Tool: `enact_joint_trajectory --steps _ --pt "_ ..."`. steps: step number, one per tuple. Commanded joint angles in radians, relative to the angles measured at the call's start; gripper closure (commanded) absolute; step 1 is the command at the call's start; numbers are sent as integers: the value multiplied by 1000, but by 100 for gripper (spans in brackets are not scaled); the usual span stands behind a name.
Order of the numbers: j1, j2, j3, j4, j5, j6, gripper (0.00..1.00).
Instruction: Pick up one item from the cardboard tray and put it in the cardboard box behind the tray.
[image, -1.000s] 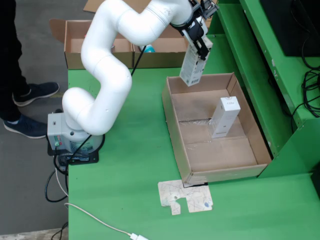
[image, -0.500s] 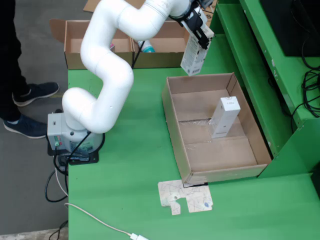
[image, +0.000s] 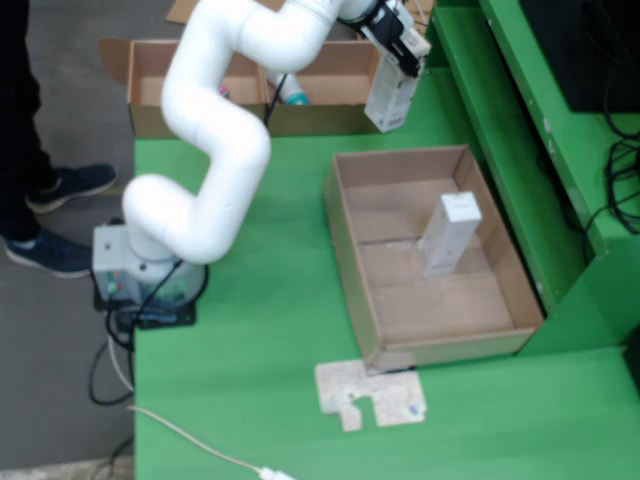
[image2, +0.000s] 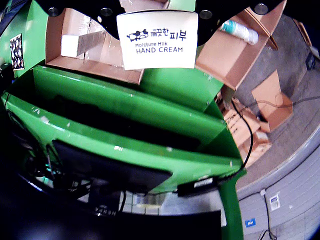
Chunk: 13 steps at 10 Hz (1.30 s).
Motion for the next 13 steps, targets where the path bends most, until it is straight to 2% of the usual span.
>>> enact_joint_trajectory --steps 1,13 --pt "53 3 26 37 -43 32 100" --pt "63 -13 26 56 -41 30 100"
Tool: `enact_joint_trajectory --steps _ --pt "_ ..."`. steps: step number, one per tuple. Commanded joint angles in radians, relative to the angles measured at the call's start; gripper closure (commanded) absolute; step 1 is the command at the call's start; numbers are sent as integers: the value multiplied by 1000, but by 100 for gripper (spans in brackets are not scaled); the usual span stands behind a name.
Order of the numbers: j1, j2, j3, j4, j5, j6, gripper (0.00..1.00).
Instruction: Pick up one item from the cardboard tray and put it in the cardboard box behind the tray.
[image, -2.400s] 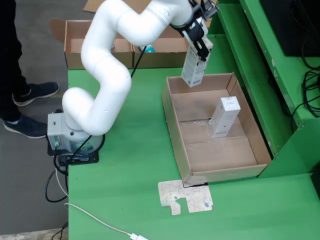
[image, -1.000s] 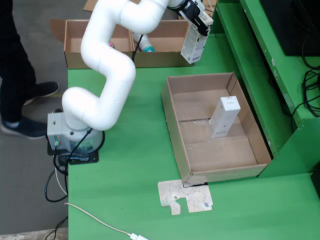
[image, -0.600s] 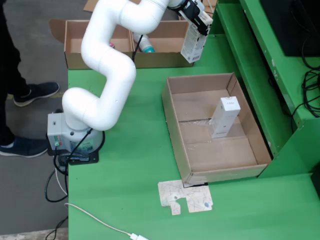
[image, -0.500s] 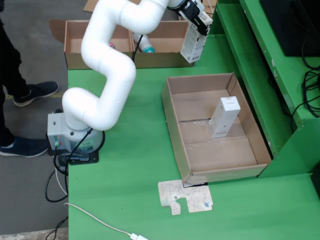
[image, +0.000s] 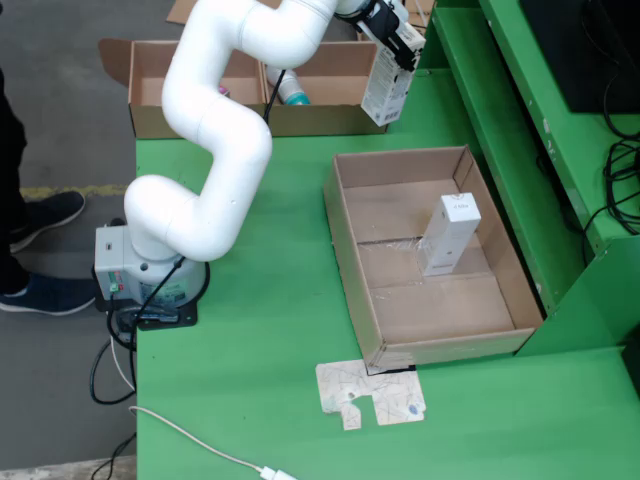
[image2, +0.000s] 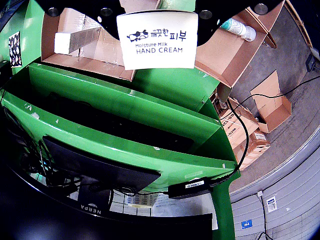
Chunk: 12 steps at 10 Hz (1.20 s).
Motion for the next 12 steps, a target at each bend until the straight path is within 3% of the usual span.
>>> enact_joint_trajectory --steps 1,3,6,9,12 --pt "8 23 26 16 -9 4 100" --pt "42 53 26 -59 -7 48 100" --pt "129 41 26 -28 -65 124 100" --pt "169 11 26 54 -122 150 100" --pt "197 -102 26 304 -206 133 100"
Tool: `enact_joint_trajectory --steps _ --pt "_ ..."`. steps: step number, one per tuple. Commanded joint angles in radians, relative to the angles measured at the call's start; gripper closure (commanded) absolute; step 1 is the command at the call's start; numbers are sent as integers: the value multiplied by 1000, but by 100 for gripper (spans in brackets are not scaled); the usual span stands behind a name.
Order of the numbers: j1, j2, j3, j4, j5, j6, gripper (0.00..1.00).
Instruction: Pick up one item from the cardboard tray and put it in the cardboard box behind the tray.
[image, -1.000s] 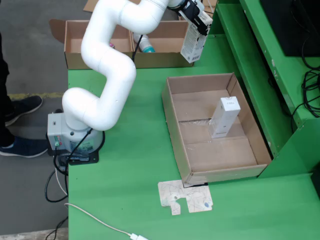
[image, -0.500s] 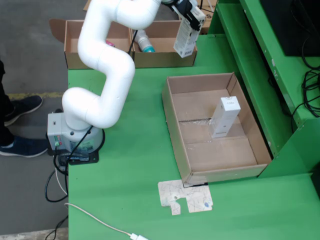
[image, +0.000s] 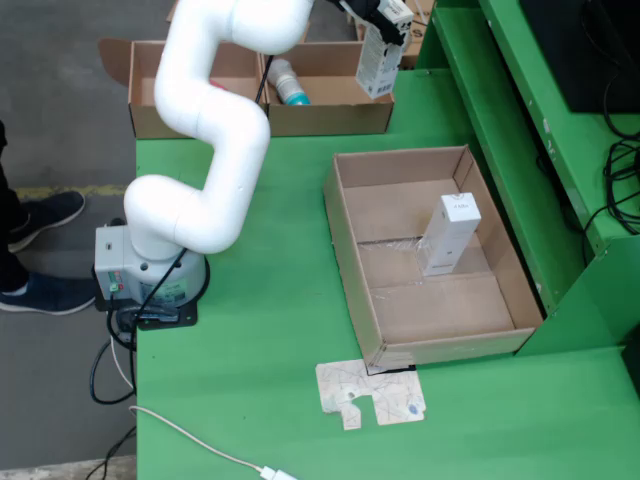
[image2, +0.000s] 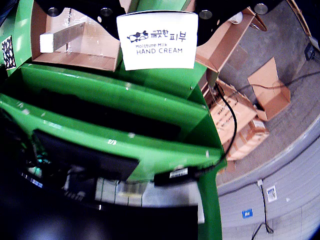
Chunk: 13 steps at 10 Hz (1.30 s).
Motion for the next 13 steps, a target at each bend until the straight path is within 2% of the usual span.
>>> enact_joint_trajectory --steps 1,2,3,4,5,6,7,8,9,13 --pt "46 -88 24 344 -117 -44 100" --pt "60 -158 24 568 -142 -117 100" --pt "71 -163 24 575 -139 -102 100" --pt "108 -169 24 577 -138 -35 100" --pt "237 -141 24 572 -144 11 100" --pt "300 -75 24 308 -265 106 100" --pt "300 -75 24 308 -265 106 100" --pt "332 -25 24 132 -266 183 100" --pt "356 -10 24 67 -287 211 100" --pt "348 -23 24 75 -283 217 100"
